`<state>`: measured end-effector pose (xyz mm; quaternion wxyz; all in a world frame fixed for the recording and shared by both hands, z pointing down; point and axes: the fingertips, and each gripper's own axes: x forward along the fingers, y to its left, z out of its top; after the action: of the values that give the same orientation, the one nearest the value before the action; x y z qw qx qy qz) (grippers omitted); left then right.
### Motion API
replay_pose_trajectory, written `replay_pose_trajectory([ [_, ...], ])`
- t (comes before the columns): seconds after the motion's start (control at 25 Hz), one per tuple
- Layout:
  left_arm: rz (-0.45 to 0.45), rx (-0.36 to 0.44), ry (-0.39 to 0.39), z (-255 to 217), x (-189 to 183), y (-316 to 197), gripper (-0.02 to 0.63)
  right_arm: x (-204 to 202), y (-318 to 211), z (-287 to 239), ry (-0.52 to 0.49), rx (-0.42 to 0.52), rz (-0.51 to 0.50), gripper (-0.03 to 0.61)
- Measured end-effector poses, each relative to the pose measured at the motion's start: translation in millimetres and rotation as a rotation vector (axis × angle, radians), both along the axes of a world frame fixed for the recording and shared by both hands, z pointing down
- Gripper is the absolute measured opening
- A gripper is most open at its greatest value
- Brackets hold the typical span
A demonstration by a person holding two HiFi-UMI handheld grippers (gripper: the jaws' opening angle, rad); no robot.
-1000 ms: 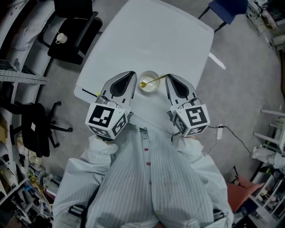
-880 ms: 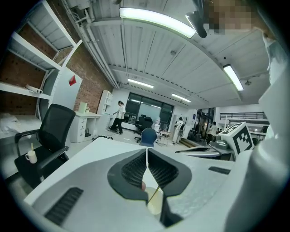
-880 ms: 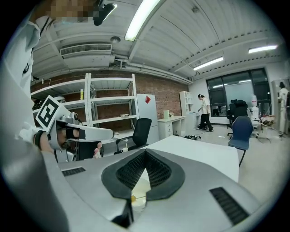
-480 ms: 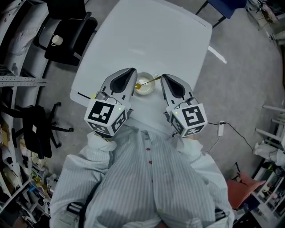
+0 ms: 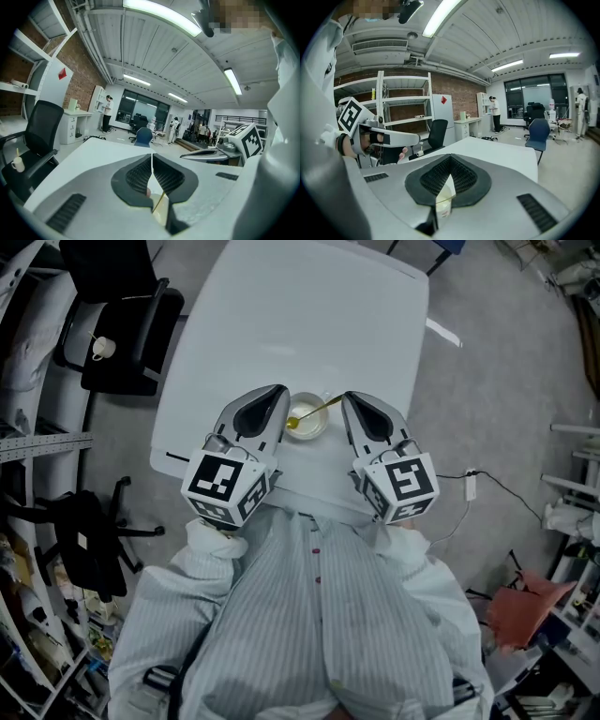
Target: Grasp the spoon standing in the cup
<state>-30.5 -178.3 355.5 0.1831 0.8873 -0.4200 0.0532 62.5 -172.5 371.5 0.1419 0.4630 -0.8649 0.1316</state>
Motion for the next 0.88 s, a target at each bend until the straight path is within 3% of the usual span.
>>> replay_pose_trajectory([
  [0.56, 0.086, -0.008, 0.007, 7.7, -3.8, -0.3, 0.017, 10.1, 2.0, 7.3, 0.014, -0.018, 0.135, 0.009],
  [0.88, 0.110, -0.028, -0.004, 18.3, 1.4, 2.1, 0.017, 11.8, 4.8, 23.0, -0.029, -0.088, 0.145, 0.011],
])
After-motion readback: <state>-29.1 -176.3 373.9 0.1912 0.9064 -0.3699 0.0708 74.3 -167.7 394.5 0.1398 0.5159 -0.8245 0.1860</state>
